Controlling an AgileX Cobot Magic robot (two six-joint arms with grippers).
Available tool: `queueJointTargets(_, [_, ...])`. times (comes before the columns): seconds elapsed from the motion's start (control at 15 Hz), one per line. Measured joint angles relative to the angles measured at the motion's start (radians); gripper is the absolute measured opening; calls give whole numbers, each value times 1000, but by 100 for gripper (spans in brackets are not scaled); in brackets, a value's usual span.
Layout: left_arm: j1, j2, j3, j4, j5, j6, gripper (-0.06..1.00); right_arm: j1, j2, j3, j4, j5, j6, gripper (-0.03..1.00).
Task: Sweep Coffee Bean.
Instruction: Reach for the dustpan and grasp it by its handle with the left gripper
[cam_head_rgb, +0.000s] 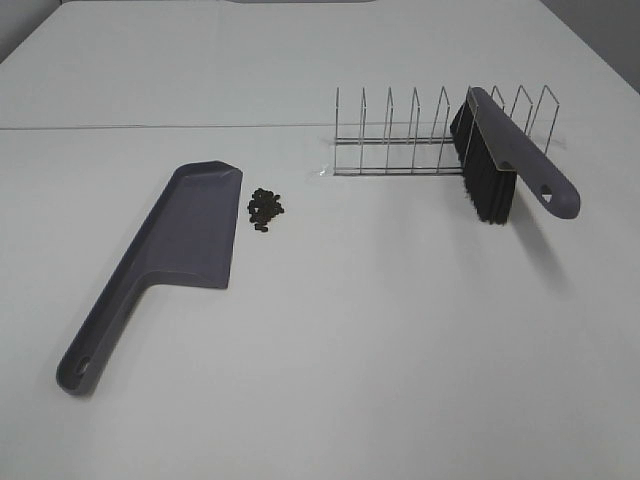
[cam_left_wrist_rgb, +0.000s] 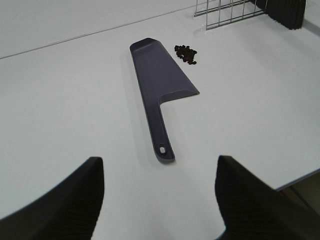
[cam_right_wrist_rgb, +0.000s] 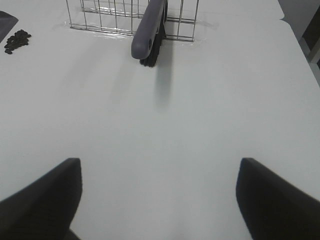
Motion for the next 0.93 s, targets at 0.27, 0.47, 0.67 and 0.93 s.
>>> queueJointTargets(0.27, [0, 32, 0, 0, -1, 0, 62, 0, 0, 0, 0, 0, 0, 79])
queueJointTargets(0.47, [0, 133, -13, 0, -53, 0, 62, 0, 0, 0, 0, 0, 0, 79])
queueJointTargets(0.67, [0, 258, -16, -1, -223, 0, 62, 0, 0, 0, 0, 0, 0, 79])
queueJointTargets(0.93, [0, 489, -35, -27, -329, 0, 62, 0, 0, 0, 0, 0, 0, 79])
